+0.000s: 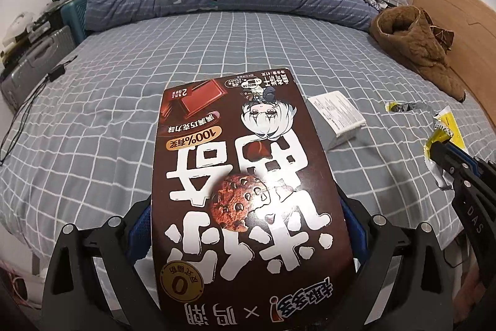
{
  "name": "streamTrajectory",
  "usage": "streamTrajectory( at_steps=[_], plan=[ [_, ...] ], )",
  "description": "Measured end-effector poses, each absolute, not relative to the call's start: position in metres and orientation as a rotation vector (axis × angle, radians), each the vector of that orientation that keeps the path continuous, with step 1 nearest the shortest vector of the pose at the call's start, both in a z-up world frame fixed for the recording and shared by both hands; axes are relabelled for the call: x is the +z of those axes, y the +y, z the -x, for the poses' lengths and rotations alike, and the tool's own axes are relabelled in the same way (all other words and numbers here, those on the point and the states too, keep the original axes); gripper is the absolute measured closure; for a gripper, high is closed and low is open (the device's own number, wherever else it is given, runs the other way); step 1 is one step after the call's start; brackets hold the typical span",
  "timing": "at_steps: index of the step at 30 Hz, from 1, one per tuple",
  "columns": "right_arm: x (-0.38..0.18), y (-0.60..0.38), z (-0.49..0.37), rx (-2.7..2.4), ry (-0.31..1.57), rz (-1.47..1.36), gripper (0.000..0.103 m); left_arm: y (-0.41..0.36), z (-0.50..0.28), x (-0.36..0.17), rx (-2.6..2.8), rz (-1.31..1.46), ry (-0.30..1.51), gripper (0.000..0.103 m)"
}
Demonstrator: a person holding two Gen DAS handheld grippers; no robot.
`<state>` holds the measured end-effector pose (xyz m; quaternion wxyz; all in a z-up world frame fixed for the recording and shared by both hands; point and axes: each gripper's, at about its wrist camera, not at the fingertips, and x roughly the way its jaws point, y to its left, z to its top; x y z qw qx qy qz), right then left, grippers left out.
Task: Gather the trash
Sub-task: 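Carry the chocolate box and yellow packet with both grippers over the black bin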
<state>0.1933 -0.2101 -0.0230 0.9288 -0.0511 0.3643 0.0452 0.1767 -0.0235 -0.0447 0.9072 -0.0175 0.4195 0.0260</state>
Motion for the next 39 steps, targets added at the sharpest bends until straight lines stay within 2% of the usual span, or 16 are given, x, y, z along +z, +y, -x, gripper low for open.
streamTrajectory(
  at_steps=[39],
  plan=[
    [-0.017,-0.194,-0.074,0.167,0.762,0.089,0.092,-0.013,-0.061,-0.027,0.02,0.041,0.849,0.01]
  ],
)
